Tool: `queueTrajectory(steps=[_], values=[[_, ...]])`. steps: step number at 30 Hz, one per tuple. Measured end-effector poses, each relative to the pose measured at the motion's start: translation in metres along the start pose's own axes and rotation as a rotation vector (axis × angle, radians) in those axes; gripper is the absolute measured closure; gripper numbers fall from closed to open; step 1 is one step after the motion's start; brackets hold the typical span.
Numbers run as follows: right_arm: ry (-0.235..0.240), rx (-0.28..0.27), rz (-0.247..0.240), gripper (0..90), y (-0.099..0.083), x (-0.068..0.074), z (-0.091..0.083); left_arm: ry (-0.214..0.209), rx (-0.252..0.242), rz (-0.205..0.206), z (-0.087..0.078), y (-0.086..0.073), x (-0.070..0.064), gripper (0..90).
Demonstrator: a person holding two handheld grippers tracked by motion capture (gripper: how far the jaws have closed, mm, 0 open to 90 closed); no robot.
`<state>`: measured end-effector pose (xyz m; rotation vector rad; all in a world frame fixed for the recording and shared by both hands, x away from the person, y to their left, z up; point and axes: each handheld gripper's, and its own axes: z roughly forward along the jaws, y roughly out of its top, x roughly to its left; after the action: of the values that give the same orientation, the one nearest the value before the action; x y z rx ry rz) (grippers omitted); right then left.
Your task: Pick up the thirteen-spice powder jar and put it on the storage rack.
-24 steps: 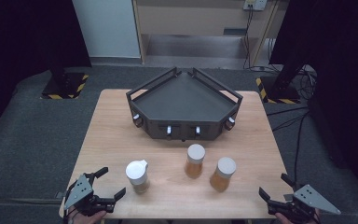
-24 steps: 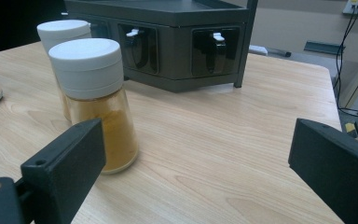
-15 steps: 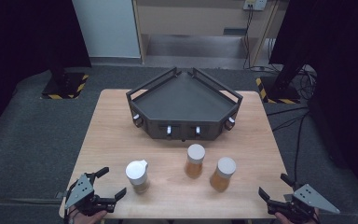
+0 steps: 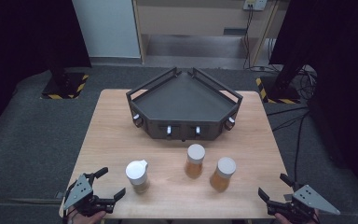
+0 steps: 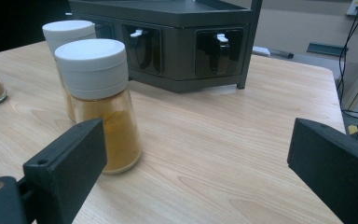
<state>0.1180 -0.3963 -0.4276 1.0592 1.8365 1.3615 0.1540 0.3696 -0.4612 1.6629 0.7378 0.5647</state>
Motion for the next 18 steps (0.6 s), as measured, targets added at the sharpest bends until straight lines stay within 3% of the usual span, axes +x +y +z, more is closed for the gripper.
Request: queueTrajectory(steps=[10,18], values=[[-0.004,0.000,0.010,4.1,-0.001,0.000,0.001,0.018,0.000,-0.022,-0.004,0.005,-0.002,0.3],[-0.005,0.000,0.013,4.1,-0.001,-0.001,0.001,0.019,-0.013,-0.007,-0.006,0.018,-0.001,0.2]])
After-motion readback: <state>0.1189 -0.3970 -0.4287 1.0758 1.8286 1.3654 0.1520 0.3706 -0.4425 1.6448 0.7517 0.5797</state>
